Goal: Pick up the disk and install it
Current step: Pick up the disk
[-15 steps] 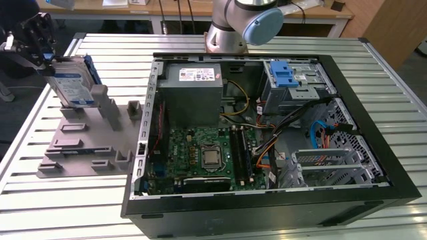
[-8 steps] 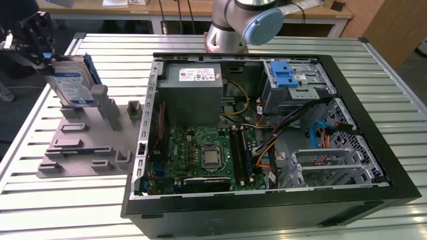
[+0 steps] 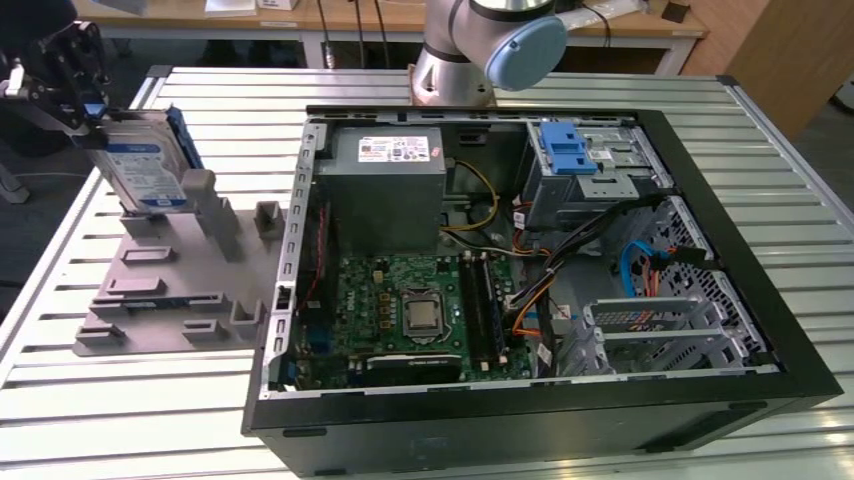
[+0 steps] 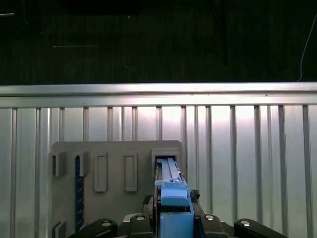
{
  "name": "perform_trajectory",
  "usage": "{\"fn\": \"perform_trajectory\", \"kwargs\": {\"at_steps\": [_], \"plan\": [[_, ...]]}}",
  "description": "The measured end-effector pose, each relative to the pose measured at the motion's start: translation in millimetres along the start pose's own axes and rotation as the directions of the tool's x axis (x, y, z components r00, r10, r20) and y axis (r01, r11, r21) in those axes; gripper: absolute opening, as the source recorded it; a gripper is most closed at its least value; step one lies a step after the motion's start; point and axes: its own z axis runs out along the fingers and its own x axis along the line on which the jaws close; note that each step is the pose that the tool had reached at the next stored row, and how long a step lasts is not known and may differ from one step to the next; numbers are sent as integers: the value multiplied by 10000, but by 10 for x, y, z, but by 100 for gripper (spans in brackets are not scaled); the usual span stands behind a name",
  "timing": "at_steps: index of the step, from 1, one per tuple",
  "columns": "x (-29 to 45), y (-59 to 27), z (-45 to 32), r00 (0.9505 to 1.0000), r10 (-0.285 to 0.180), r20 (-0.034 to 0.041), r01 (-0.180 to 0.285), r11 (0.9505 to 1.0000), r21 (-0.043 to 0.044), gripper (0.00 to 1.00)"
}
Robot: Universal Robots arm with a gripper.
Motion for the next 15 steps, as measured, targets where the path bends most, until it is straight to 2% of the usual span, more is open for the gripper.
{"fn": "perform_trajectory", "kwargs": {"at_steps": [15], "plan": [[0, 1, -39, 10000, 0, 11, 0, 10000, -1, 36]]}}
